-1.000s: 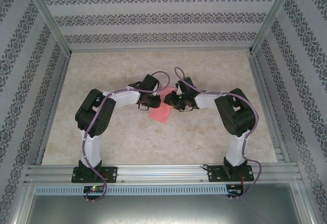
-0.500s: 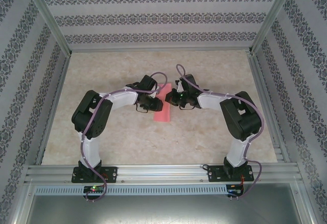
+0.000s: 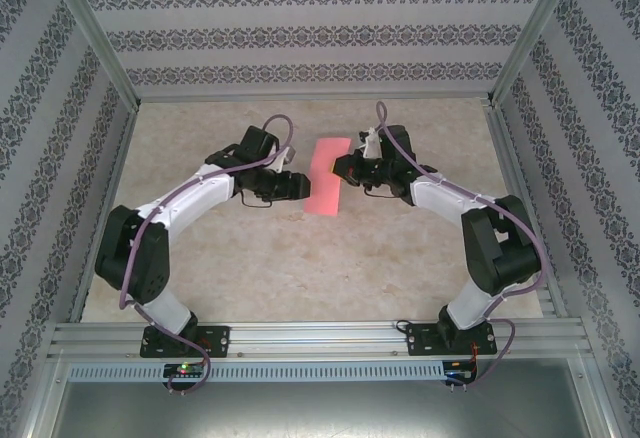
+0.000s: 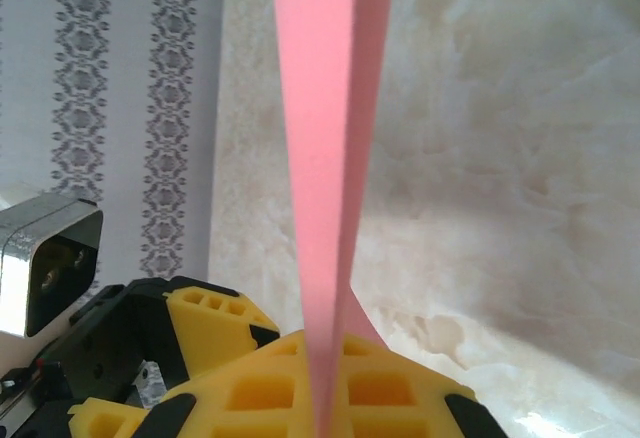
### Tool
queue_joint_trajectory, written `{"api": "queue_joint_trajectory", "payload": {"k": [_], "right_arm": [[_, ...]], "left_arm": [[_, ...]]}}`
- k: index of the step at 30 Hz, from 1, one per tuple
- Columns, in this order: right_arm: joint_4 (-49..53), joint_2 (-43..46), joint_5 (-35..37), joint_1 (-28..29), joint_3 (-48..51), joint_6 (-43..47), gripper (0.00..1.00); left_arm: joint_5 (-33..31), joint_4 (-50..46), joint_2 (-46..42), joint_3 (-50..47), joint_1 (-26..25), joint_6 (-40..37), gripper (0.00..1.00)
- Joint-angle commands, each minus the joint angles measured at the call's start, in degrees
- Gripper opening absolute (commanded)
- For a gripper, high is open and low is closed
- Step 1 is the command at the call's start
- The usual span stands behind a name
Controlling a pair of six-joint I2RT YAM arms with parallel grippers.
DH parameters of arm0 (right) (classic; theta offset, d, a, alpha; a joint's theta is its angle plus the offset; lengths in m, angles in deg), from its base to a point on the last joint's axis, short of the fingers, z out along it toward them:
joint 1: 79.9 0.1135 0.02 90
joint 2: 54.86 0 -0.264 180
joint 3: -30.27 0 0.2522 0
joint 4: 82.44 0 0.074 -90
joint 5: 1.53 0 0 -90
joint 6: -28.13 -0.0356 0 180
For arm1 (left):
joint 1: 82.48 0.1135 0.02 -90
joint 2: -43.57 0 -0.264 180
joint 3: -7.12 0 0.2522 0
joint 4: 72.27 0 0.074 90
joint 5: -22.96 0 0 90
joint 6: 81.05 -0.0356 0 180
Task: Fold a paper plane with a square sheet of paper (pick it up from the middle)
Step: Pick up the paper from the center of the table, then place the paper at the center of the table.
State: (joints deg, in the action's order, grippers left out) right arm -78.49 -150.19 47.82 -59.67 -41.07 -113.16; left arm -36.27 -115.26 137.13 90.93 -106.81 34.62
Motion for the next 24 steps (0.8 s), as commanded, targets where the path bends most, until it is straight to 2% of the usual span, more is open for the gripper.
{"api": "queue_joint_trajectory", "payload": {"k": [1, 7, 11, 15, 24], "right_arm": [[-6.1, 2.2, -4.7, -1.2, 1.0, -4.3, 0.03], [-14.0, 2.4, -7.2, -2.2, 2.6, -10.2, 0.04], [-15.6, 2.5, -7.7, -2.3, 2.5, -11.7, 0.03], [-18.2, 2.3, -8.2, -2.3, 2.8, -13.7, 0.04], [-19.6, 1.7, -8.5, -2.2, 3.8, -14.5, 0.04]], "left_arm": [[7.0, 2.2, -2.0, -2.3, 1.1, 5.1, 0.68], [10.1, 5.9, -4.8, -5.1, 2.0, 9.4, 0.68], [13.9, 10.4, -5.8, -6.8, 2.2, 13.1, 0.68], [14.2, 11.3, -5.6, -7.2, 2.2, 13.5, 0.67], [15.0, 15.5, -7.1, -7.6, 2.5, 16.3, 0.54]]}}
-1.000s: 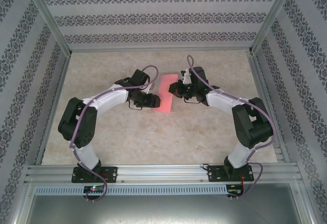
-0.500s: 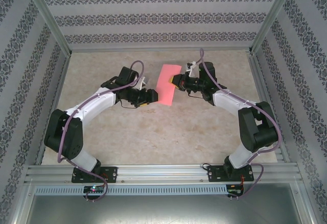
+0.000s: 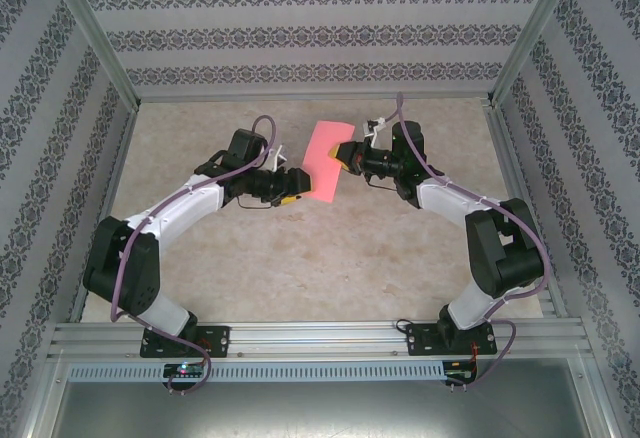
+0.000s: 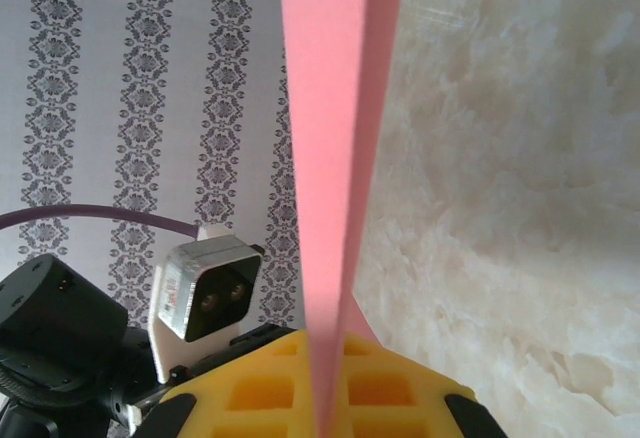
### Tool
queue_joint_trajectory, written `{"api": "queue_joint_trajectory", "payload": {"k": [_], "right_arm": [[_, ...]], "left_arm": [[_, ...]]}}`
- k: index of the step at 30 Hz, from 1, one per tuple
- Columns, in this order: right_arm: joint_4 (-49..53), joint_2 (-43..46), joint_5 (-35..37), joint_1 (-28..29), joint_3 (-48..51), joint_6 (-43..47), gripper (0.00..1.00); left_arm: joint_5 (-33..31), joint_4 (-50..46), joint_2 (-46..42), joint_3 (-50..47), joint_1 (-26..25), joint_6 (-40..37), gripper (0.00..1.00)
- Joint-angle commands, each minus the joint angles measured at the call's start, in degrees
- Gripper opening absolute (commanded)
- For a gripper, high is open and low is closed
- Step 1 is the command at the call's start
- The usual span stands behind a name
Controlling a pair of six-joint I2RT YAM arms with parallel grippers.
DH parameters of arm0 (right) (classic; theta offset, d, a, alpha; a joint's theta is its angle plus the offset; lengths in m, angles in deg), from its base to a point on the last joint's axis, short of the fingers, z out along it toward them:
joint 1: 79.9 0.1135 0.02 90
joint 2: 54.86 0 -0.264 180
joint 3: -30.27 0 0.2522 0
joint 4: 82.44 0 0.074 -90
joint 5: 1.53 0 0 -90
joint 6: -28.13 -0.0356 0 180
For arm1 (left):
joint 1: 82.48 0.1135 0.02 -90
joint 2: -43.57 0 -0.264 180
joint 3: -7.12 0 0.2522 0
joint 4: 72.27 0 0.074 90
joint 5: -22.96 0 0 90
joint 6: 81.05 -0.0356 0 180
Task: Fold a paper plane with a square sheet of paper (pick it up from the middle)
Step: Place the paper at the center of the table.
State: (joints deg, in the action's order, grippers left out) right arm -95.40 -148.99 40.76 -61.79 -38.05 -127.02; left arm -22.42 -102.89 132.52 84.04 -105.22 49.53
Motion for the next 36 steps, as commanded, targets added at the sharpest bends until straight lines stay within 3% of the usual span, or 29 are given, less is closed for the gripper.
{"api": "queue_joint_trajectory", "payload": {"k": [1, 23, 36], "right_arm": [[-2.9, 0.3, -1.5, -0.1, 0.8, -0.7, 0.04], [-5.7, -5.6, -1.9, 1.9, 0.8, -0.9, 0.04], [-4.2, -15.0, 0.0, 4.9, 1.3, 3.6, 0.14]], "left_arm": [[1.0, 2.8, -2.7, -0.7, 1.0, 1.1, 0.52], [-4.6, -6.2, -3.8, -1.4, 2.3, -4.7, 0.05], [-6.9, 0.3, -2.7, -13.5, 1.3, 0.1, 0.04]]}}
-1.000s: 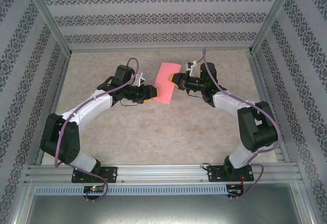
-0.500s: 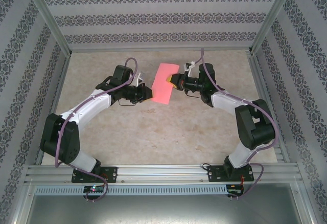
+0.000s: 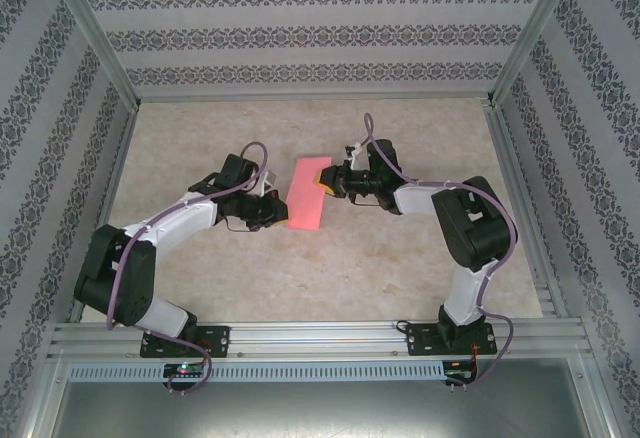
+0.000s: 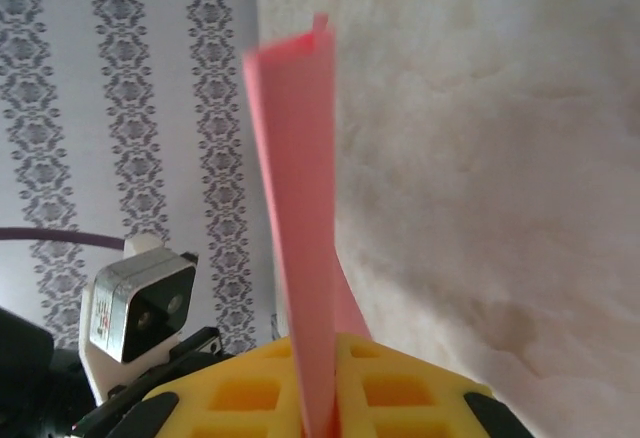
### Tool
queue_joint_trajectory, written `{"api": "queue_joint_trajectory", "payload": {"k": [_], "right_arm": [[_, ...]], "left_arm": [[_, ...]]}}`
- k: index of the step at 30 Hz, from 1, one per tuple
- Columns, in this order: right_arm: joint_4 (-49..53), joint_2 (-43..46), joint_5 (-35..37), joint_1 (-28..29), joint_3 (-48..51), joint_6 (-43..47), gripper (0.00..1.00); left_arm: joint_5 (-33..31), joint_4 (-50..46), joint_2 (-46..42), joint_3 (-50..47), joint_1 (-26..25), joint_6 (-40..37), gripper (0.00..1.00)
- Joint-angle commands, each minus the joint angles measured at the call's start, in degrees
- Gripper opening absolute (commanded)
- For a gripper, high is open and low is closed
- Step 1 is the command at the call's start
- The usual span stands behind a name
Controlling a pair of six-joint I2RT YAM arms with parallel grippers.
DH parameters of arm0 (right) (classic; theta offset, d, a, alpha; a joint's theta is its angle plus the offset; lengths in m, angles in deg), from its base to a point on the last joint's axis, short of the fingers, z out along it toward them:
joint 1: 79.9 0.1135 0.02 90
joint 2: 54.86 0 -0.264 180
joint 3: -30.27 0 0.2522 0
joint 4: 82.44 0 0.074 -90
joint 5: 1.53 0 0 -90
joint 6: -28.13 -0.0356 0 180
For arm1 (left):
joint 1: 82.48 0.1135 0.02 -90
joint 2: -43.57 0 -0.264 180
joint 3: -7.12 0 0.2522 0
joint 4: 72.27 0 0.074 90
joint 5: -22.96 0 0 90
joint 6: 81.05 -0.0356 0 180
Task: Fold a paper plane with a square sheet of paper (pick it up from the middle)
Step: Place the paper at the center of the table.
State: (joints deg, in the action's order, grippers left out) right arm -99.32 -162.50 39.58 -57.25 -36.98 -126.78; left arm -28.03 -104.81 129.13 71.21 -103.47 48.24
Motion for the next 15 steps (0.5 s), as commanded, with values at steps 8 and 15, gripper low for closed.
{"api": "queue_joint_trajectory", "payload": {"k": [8, 15], "right_arm": [[7.6, -4.1, 3.3, 0.5, -0.6, 9.5, 0.18], [19.5, -2.3, 6.7, -0.2, -2.8, 17.2, 0.30]], "left_arm": [[-2.8, 4.9, 4.6, -1.7, -2.0, 3.1, 0.03], [-3.5, 6.9, 7.9, -1.3, -3.6, 4.7, 0.03]]}}
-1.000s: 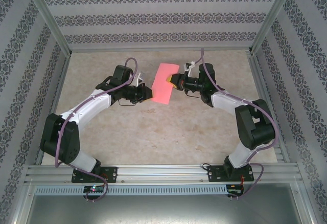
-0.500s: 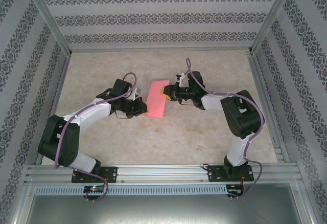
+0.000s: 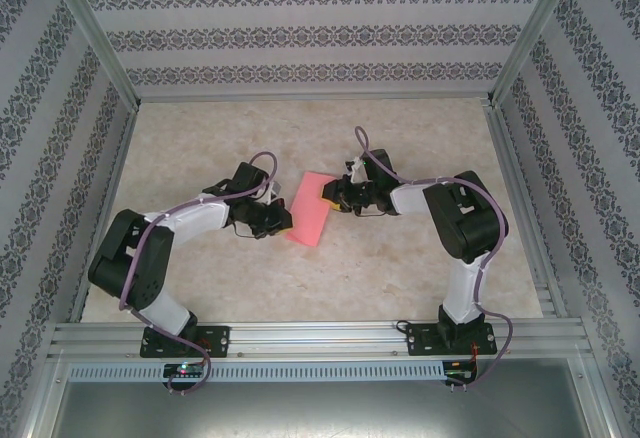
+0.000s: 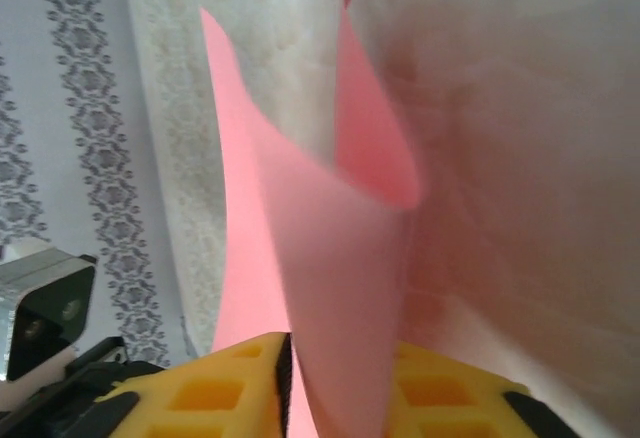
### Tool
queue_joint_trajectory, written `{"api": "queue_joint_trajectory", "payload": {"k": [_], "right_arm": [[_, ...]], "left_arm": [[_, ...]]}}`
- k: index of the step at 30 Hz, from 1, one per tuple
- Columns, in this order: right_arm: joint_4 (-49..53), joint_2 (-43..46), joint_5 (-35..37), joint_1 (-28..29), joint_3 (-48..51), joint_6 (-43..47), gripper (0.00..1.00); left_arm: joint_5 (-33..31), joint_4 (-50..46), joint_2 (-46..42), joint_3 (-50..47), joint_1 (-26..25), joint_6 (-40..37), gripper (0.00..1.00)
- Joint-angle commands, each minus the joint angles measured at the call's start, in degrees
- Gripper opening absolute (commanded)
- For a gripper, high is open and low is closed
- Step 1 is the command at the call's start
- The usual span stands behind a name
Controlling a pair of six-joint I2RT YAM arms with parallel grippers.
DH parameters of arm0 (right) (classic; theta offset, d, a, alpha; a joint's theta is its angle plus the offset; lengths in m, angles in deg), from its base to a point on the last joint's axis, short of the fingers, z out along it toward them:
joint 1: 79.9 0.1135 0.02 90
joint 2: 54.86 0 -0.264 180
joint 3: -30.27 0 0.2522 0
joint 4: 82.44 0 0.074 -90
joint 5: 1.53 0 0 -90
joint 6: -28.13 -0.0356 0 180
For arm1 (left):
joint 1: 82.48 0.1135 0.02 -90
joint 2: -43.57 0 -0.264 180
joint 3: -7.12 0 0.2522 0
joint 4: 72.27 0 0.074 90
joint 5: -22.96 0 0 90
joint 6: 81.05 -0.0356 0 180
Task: Fold a paper plane with a square sheet of paper (pick it up from the middle)
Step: Place the paper at the center of the table.
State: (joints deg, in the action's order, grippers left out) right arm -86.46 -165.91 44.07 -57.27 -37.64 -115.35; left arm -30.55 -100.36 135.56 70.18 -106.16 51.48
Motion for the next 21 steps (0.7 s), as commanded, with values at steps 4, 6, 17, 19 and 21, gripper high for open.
{"api": "queue_joint_trajectory", "payload": {"k": [4, 6, 17, 19, 21], "right_arm": [[19.0, 3.3, 6.7, -0.3, -5.8, 13.0, 0.43], [24.0, 4.4, 9.6, -0.7, -7.2, 16.2, 0.47], [34.2, 11.5, 16.6, -1.4, -7.7, 21.8, 0.52], [31.3, 10.8, 15.5, -0.1, -7.6, 20.2, 0.50], [29.7, 8.7, 15.1, 0.8, -8.3, 19.3, 0.47]], "left_arm": [[-1.7, 3.6, 2.8, -0.4, -1.4, 3.3, 0.02], [-1.9, 3.8, 3.0, -0.4, -1.6, 3.8, 0.01], [-3.1, 3.8, 4.8, 0.7, -2.7, 5.6, 0.00], [-3.3, 3.8, 5.4, 1.1, -3.3, 6.0, 0.00], [-3.4, 3.8, 5.9, 1.7, -3.8, 6.2, 0.00]]}}
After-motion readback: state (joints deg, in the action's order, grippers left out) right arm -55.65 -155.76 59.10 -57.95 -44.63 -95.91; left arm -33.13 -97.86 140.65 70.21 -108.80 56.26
